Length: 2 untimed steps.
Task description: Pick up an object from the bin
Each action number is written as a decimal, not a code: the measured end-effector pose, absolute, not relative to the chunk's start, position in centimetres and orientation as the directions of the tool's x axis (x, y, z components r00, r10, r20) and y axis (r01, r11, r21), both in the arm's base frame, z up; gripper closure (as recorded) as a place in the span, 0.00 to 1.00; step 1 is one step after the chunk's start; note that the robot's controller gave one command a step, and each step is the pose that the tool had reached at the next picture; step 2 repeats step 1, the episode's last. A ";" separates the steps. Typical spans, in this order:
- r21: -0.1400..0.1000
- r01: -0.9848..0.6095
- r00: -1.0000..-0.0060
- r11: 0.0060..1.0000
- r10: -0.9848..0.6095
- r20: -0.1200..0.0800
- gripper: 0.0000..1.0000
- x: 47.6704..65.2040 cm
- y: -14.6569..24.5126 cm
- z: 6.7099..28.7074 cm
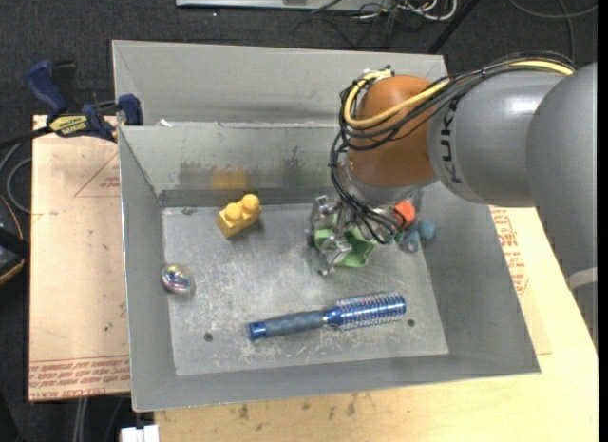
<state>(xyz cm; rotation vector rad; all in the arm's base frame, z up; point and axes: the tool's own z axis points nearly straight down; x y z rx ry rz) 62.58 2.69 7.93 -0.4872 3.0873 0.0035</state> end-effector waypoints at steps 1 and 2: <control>-0.004 -0.378 -0.926 0.926 -0.378 -0.012 1.00 62.7 2.9 27.3; -0.004 -0.378 -0.926 0.926 -0.378 -0.012 1.00 62.7 2.9 27.3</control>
Offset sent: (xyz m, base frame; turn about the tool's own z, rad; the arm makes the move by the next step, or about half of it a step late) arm -0.0007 0.0012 0.1881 -0.0772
